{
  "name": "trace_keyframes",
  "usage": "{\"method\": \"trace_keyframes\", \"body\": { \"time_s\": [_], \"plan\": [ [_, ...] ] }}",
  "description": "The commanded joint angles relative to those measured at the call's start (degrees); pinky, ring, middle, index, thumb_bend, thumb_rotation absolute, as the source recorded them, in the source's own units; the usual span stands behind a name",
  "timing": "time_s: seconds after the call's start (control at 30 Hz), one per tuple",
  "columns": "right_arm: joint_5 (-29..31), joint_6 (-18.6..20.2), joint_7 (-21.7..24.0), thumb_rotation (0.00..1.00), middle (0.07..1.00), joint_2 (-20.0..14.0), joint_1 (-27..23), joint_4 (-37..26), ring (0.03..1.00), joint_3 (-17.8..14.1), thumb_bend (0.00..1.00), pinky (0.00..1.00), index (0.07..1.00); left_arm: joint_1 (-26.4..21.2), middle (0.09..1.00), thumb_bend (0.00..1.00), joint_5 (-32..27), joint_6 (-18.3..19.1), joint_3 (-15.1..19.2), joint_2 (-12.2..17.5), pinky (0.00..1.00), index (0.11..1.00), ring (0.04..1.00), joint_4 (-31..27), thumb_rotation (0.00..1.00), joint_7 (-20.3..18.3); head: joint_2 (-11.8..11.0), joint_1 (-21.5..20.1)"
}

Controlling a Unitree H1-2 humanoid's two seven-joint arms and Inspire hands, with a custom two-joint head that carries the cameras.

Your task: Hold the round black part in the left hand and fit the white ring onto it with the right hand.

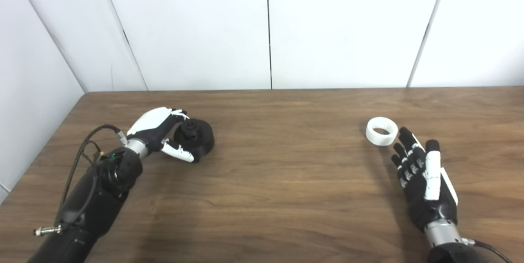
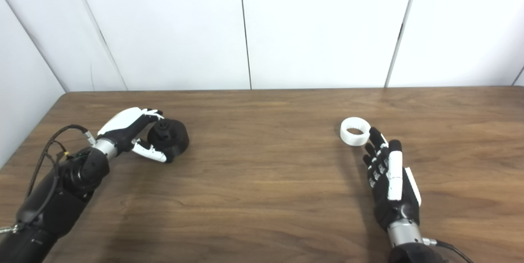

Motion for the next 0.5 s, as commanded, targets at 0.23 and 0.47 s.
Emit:
{"method": "trace_keyframes", "body": {
  "time_s": [0.23, 0.47],
  "plan": [
    [0.1, -1.56, 0.42, 1.0, 0.983, -0.23, -1.48, -2.24, 0.99, -0.05, 0.65, 1.0, 0.927, -1.33, 0.939, 0.77, 0.33, -0.08, 0.93, 1.13, 0.92, 0.685, 1.0, -2.4, 0.28, 1.01, 0.36, 0.25],
    [-0.26, -1.21, 0.22, 1.0, 0.985, -0.27, -1.53, -2.28, 0.988, 0.1, 0.65, 1.0, 0.93, -0.44, 0.941, 0.77, 0.12, 1.63, 0.84, 1.11, 0.93, 0.693, 1.0, -4.92, 0.31, -0.89, 0.55, 0.52]
  ]
}}
